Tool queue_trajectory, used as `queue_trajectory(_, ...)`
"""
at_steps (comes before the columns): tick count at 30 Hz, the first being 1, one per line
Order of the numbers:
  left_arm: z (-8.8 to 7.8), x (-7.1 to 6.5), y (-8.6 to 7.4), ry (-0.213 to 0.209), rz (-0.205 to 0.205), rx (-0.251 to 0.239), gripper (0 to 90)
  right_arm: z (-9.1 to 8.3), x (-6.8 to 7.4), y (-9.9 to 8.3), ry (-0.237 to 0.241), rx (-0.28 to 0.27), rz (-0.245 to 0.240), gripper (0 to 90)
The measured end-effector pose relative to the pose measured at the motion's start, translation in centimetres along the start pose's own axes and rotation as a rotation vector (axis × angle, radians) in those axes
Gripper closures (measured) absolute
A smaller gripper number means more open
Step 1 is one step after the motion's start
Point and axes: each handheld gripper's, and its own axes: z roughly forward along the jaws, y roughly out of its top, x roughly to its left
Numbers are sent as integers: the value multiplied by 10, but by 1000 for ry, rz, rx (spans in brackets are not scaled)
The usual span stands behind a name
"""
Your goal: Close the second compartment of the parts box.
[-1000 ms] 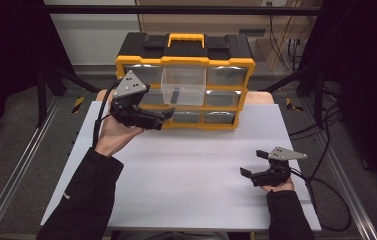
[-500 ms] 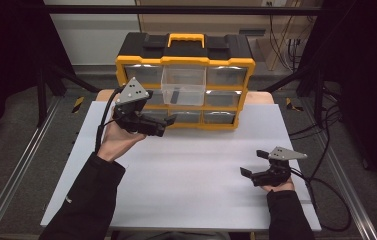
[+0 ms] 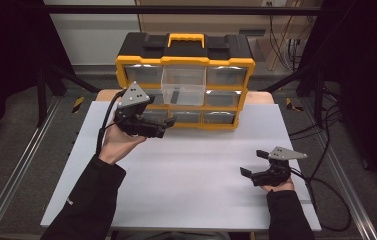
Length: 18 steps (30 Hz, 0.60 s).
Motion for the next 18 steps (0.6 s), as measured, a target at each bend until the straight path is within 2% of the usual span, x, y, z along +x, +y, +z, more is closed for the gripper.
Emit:
queue_trajectory(3,1,0,-2,-9,-10,1,158,-1,0,0,-1,-2,2,3)
queue_trajectory(5,2,-1,-4,-7,-1,14,180,0,0,0,-1,-1,0,3)
queue_trajectory(9,2,0,-5,-19,-20,4,244,0,0,0,-1,1,-1,3)
queue_trajectory(18,7,-3,-7,-24,-3,44,375,0,0,0,2,2,-2,3)
